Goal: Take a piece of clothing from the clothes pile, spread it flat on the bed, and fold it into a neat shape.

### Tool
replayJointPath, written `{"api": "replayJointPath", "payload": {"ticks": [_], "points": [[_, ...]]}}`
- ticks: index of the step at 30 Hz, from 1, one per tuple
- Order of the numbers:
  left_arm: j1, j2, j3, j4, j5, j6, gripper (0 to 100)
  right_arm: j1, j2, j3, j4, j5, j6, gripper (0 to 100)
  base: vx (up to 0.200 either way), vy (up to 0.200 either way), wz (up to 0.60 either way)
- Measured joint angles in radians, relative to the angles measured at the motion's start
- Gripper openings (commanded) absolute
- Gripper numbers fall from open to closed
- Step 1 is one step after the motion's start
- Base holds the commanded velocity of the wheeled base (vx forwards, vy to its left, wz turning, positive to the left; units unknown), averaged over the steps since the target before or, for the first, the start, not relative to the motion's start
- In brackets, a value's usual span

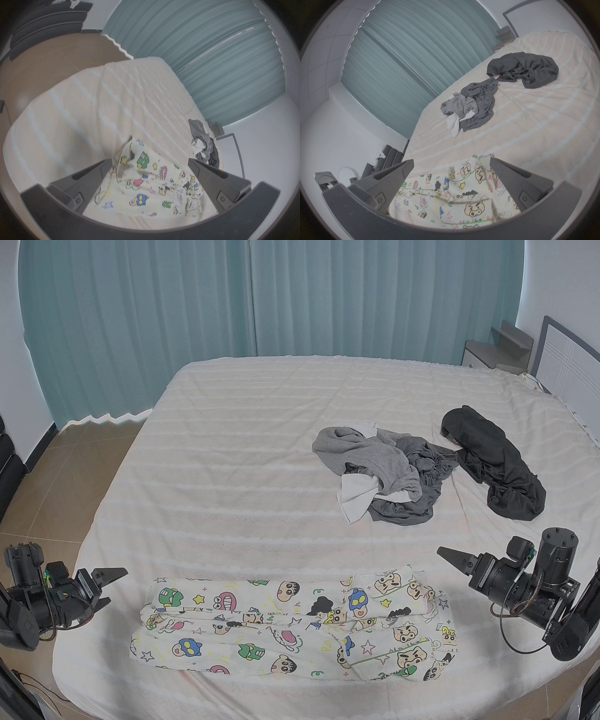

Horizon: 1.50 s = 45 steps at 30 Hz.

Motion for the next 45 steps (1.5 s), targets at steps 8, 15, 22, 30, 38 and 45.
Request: {"api": "replayJointPath", "payload": {"ticks": [8, 15, 22, 30, 38, 45], "points": [[0.007, -0.005, -0.16, 0.142, 0.008, 0.04, 100, -0.026, -0.005, 0.064, -0.053, 0.074, 0.029, 100, 0.0, 0.0, 0.0], [-0.018, 0.032, -0.373, 0.443, 0.027, 0.202, 100, -0.032, 0.008, 0.083, -0.063, 0.109, 0.032, 100, 0.0, 0.0, 0.0], [-0.111, 0.173, -0.534, 0.559, 0.083, 0.33, 100, -0.034, 0.045, 0.101, -0.07, 0.125, 0.032, 100, 0.0, 0.0, 0.0], [-0.187, 0.323, -0.636, 0.579, 0.141, 0.34, 100, -0.031, 0.073, 0.125, -0.111, 0.128, 0.032, 100, 0.0, 0.0, 0.0], [-0.194, 0.37, -0.653, 0.622, 0.146, 0.342, 100, -0.028, 0.115, 0.151, -0.165, 0.129, 0.032, 100, 0.0, 0.0, 0.0], [-0.224, 0.373, -0.628, 0.631, 0.142, 0.342, 100, -0.027, 0.13, 0.153, -0.166, 0.136, 0.032, 100, 0.0, 0.0, 0.0]]}}
